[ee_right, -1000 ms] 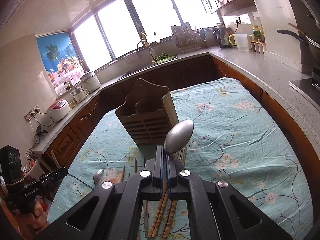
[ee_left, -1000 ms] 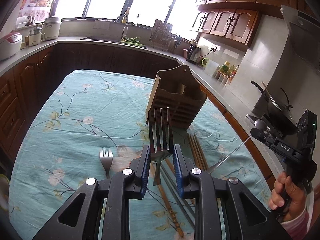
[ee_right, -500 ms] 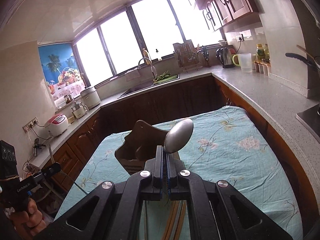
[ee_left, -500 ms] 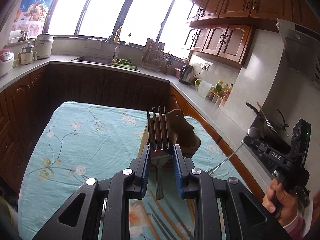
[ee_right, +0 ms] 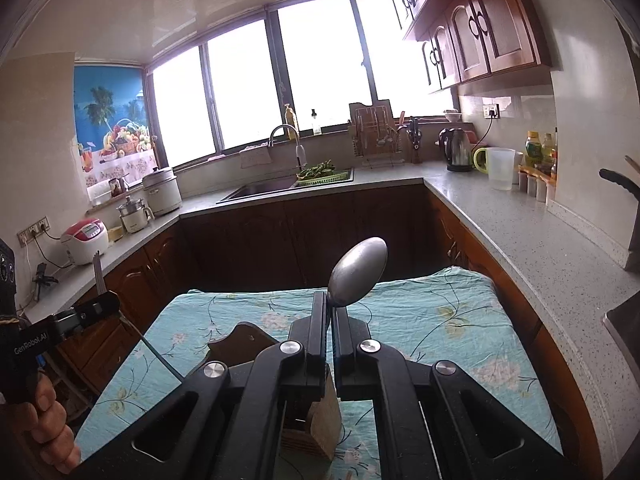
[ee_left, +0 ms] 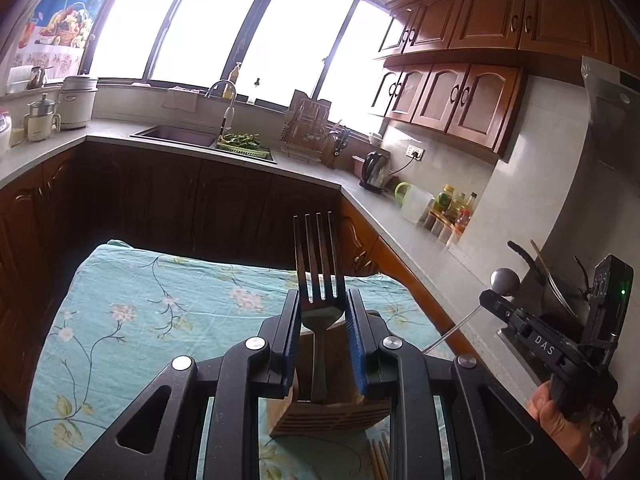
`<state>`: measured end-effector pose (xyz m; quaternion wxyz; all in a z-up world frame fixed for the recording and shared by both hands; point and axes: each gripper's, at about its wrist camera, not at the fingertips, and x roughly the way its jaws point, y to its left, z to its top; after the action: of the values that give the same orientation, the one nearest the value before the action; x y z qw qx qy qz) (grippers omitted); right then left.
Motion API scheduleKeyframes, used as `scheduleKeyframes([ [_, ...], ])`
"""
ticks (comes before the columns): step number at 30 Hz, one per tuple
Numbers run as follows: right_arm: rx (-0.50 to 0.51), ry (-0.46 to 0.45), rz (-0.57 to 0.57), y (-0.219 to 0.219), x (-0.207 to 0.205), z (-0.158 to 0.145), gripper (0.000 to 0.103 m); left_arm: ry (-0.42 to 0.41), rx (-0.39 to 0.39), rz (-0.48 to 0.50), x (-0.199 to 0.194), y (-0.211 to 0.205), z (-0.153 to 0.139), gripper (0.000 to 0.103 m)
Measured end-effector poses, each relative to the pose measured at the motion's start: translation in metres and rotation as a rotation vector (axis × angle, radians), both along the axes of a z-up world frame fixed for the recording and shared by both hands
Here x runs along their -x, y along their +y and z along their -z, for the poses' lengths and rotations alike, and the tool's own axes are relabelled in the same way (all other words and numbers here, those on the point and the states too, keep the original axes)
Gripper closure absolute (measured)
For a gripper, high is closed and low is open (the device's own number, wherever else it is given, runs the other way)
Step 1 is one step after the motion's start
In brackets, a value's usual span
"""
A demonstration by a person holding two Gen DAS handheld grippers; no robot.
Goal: Organize utensils
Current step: 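Lift and carry the fork and spoon with both tools over the wooden holder, then open both tools to drop the fork and spoon into the holder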
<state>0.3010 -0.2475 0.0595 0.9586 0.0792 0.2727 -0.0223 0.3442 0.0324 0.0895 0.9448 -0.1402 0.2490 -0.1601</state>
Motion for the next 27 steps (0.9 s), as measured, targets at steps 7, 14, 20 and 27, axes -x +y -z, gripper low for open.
scheduleKeyframes([
  [7,0.007,0.077,-0.026,0.007,-0.022,0.042,0.101,0.066,0.020,-0.025,-0.047,-0.012,0.038,0.083],
  [14,-0.010,0.142,-0.040,0.010,-0.030,0.074,0.101,0.106,0.019,-0.017,-0.076,-0.028,0.058,0.082],
  [20,-0.011,0.151,-0.054,0.009,-0.028,0.082,0.100,0.119,0.022,0.007,-0.086,-0.037,0.069,0.082],
  [27,-0.025,0.153,-0.077,0.009,-0.027,0.085,0.100,0.106,0.001,0.000,-0.089,-0.048,0.071,0.082],
])
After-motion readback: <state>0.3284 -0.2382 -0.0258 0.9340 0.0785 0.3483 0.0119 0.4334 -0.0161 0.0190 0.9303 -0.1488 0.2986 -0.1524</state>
